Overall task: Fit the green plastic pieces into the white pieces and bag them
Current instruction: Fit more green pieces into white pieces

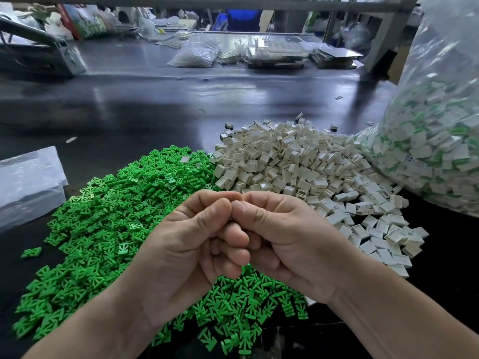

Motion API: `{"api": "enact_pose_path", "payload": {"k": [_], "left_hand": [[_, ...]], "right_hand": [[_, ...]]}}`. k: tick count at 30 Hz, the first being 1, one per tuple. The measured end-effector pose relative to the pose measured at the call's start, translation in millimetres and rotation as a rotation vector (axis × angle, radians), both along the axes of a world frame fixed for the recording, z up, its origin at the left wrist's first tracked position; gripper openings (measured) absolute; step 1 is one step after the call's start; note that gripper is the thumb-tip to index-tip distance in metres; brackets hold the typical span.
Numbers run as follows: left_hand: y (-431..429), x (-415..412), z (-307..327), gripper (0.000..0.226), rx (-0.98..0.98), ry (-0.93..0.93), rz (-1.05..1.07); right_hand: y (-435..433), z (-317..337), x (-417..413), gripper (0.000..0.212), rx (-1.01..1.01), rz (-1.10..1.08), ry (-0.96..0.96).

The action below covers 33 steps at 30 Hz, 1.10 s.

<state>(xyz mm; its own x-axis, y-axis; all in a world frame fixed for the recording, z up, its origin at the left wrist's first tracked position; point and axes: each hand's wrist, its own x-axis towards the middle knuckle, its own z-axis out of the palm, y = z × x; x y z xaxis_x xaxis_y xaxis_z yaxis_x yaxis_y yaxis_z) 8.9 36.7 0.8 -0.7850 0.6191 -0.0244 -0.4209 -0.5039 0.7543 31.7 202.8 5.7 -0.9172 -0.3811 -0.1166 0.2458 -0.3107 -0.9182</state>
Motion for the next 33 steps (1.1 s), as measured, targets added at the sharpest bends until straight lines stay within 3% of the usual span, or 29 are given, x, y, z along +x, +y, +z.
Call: {"api": "enact_pose_path", "payload": {"k": [2, 8, 13, 24, 29, 33], "left_hand": [[-0.1, 0.3, 0.3, 0.030, 0.001, 0.000, 0.005], [-0.4, 0.4, 0.3, 0.030, -0.016, 0.018, 0.015], [-0.7, 0.3, 0.9, 0.031, -0.002, 0.023, 0.004], [1.8, 3.3, 0.1, 0.030, 0.011, 0.056, 0.048], [-5.7, 0.0, 2.7, 0.029, -0.053, 0.178, 0.050], [-9.7, 0.0, 4.5, 0.011, -0.430, 0.562, 0.265]], "right_hand": [[-0.6, 0.2, 0.1, 0.038, 0.002, -0.002, -0.008], [-0.4, -0.9, 1.2, 0.021, 0.010, -0.021, 0.011], [-0.9, -0.8, 1.0, 0.043, 0.014, -0.018, 0.001], [-3.2, -1.1, 2.3, 0.033, 0.010, -0.036, 0.027], [-3.5, 0.5, 1.8, 0.037, -0.022, 0.003, 0.088], [-4.1, -0.4, 0.8, 0.031, 0.070, -0.026, 0.073]]}}
